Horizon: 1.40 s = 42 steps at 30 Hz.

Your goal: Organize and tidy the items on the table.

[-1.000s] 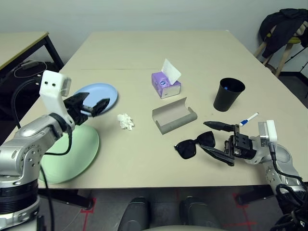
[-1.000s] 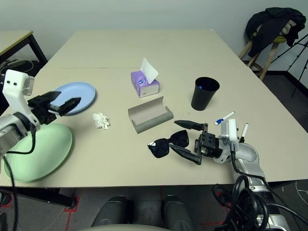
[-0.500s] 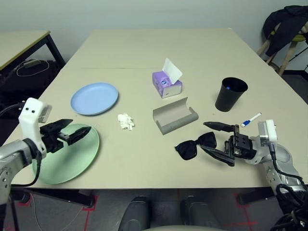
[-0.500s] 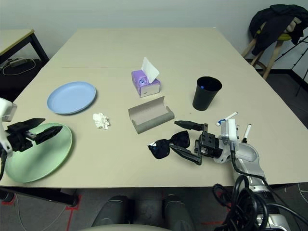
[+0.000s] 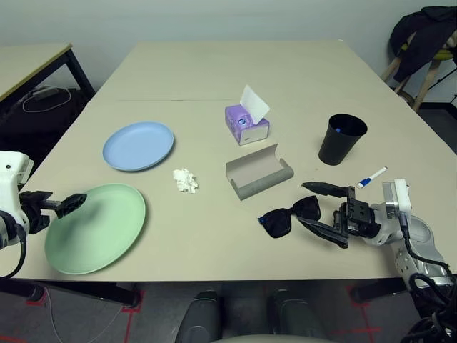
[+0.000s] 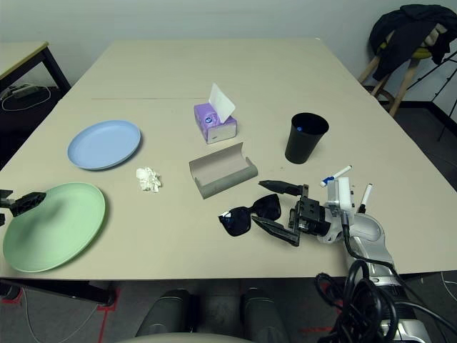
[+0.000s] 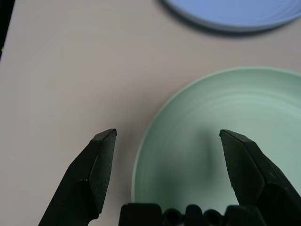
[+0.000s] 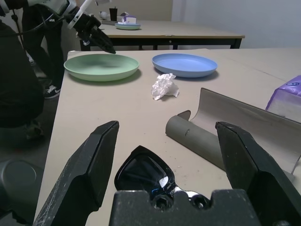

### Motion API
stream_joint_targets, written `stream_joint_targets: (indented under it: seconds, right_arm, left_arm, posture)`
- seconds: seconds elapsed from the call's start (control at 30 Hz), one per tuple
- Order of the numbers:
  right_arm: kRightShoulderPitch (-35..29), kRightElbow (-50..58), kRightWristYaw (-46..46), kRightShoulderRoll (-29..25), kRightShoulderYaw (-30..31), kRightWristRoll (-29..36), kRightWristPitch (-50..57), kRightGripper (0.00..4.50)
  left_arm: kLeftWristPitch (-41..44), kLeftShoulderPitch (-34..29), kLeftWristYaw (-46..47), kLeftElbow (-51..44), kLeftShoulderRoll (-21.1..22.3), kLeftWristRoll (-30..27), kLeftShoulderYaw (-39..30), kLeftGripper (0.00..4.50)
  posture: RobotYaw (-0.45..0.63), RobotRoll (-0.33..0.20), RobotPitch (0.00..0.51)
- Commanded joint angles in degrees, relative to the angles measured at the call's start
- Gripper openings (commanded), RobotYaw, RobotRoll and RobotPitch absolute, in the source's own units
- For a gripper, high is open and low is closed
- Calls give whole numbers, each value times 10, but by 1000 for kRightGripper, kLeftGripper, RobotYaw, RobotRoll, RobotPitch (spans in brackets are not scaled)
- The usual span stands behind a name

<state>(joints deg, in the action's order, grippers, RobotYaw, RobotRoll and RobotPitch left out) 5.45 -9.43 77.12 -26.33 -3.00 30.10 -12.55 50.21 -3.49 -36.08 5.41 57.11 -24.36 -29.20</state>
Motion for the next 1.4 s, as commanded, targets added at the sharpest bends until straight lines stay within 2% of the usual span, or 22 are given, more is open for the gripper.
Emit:
stream_joint_targets:
  seconds: [0.03, 0.33, 0.37, 0.43, 0.77, 1.0, 1.23, 1.4]
  right_arm:
    - [-4, 5, 2, -5, 3, -4, 2, 4500]
    - [-2, 4, 1, -5, 4, -7, 1, 4500]
    - [-3, 4, 0, -5, 4, -8, 0, 4500]
    - [-3, 4, -1, -5, 3, -10, -2, 4500]
    - [-5, 3, -6, -3, 1, -16, -7, 4500]
    - [-3, -1, -7, -2, 2, -19, -10, 4500]
    - [0, -4, -6, -3, 2, -21, -11, 4500]
    - [1, -6, -5, -3, 2, -22, -11, 4500]
  left_arm:
    - [31, -7, -6, 5, 6, 5, 6, 4460]
    - [61, -19, -12, -1, -6, 3, 17, 4460]
    - [61, -19, -13, 0, -6, 4, 21, 4297]
    - [56, -17, -11, 5, -7, 9, 27, 3847]
    - [45, -10, -23, 19, -1, 17, 39, 54]
    - [53, -6, -48, 6, 11, 6, 26, 18]
    - [122, 45, -102, -27, 42, -63, -20, 18]
    - [161, 116, -101, -26, 47, -100, -42, 18]
  posture:
    - [65, 0, 48]
    - [70, 0, 54]
    - [70, 0, 54]
    - [70, 0, 54]
    - [59, 0, 57]
    - [65, 0, 57]
    - [71, 0, 59]
    - [71, 0, 59]
